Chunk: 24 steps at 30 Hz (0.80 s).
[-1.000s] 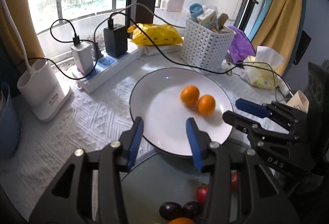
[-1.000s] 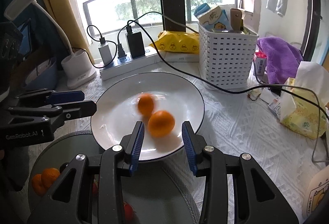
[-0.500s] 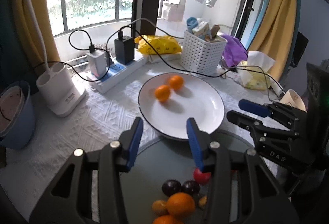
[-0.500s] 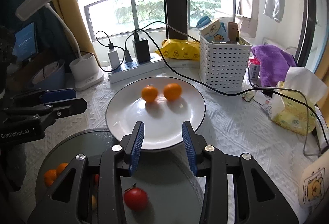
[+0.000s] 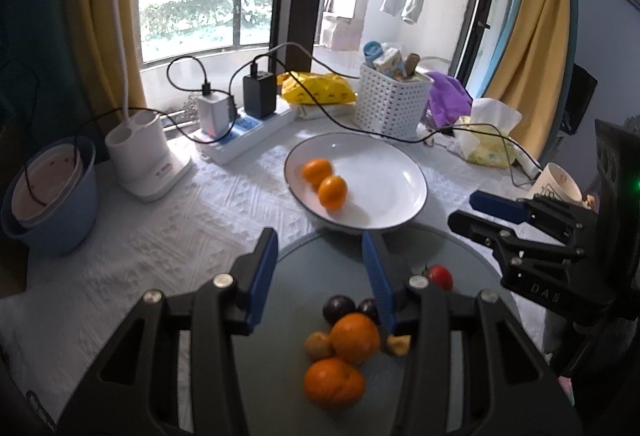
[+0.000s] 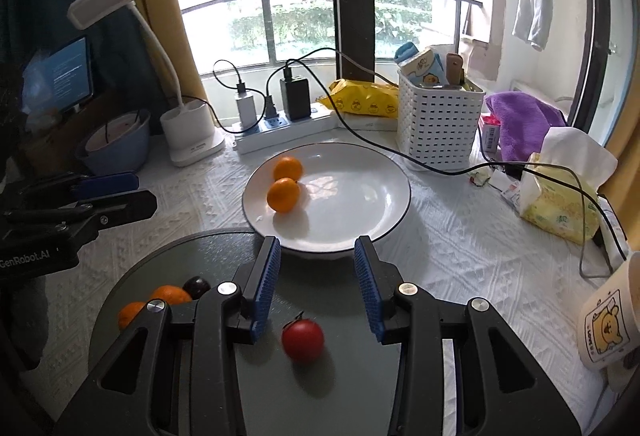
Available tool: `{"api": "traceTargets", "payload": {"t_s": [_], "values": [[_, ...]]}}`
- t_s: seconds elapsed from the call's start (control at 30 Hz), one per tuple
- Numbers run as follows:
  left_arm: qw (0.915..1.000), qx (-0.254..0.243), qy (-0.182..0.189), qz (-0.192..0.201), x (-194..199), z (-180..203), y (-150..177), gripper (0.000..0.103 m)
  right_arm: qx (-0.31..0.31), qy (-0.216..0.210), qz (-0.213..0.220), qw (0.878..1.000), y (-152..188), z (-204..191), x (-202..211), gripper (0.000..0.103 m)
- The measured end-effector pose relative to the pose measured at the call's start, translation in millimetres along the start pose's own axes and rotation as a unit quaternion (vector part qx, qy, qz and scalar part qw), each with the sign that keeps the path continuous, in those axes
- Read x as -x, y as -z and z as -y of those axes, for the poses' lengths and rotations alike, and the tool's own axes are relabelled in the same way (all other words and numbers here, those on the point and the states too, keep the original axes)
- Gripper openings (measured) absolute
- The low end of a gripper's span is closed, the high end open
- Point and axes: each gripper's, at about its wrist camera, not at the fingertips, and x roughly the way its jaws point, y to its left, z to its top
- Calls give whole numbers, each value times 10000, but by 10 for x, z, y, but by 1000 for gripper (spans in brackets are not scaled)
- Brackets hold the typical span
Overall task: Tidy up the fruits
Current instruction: 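Move both open tools back over the fruit on the grey mat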
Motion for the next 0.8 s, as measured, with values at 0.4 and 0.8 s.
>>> {"api": "traceTargets", "payload": {"t_s": [0.4,0.8], "values": [[9996,218,11,-157,138,-93,396,46,169,-156,-158,9996,165,-300,13,41],[9986,350,205,-342,145,-41,735,46,262,-249,-429,9984,423,-477,-1,41]]}}
